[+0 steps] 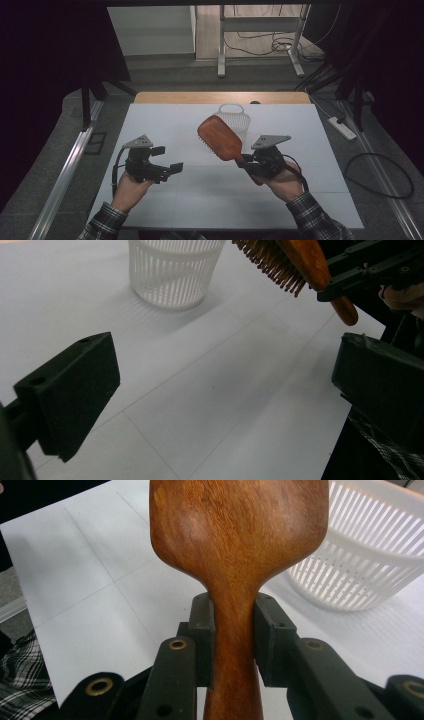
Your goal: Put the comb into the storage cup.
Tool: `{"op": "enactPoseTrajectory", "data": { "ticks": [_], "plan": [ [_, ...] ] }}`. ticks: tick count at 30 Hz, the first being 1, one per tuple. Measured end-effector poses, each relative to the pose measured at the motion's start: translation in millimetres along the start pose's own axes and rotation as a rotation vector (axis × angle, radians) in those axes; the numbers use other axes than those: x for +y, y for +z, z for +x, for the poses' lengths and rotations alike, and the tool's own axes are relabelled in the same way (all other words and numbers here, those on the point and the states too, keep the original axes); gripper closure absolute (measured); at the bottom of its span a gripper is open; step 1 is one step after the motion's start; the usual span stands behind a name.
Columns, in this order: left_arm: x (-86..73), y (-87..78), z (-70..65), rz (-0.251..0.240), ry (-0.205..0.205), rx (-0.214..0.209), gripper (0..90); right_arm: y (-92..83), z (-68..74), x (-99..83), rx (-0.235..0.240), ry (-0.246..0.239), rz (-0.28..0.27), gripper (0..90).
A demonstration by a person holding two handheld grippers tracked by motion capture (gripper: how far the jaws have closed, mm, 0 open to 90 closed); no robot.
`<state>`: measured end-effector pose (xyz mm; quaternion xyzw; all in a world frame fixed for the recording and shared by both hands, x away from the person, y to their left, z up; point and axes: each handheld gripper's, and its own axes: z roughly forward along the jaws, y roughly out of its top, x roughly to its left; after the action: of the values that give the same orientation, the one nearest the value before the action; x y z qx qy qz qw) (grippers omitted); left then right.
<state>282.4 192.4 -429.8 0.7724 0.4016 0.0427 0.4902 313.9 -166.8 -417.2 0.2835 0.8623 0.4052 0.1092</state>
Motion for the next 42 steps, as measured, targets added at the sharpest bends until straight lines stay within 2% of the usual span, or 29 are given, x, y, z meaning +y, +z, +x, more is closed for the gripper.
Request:
{"op": "enactPoseTrajectory", "data": {
  "ticks": [7,23,42],
  "plan": [
    [9.2,7.9,-0.3,-0.015,-0.027,-0.041,0.0,0.2,4.3,0.9,-0.006,-0.01,-0.012,72.3],
    [29.3,28.8,-6.9,-0.018,-0.054,-0.079,0.0,4.3,12.8,1.1,0.002,-0.027,-0.016,72.3],
    [41.9,58.3,-4.8,0.016,-0.114,-0.126,0.0,8.6,18.6,1.4,0.016,-0.036,-0.017,72.2]
  ]
}}
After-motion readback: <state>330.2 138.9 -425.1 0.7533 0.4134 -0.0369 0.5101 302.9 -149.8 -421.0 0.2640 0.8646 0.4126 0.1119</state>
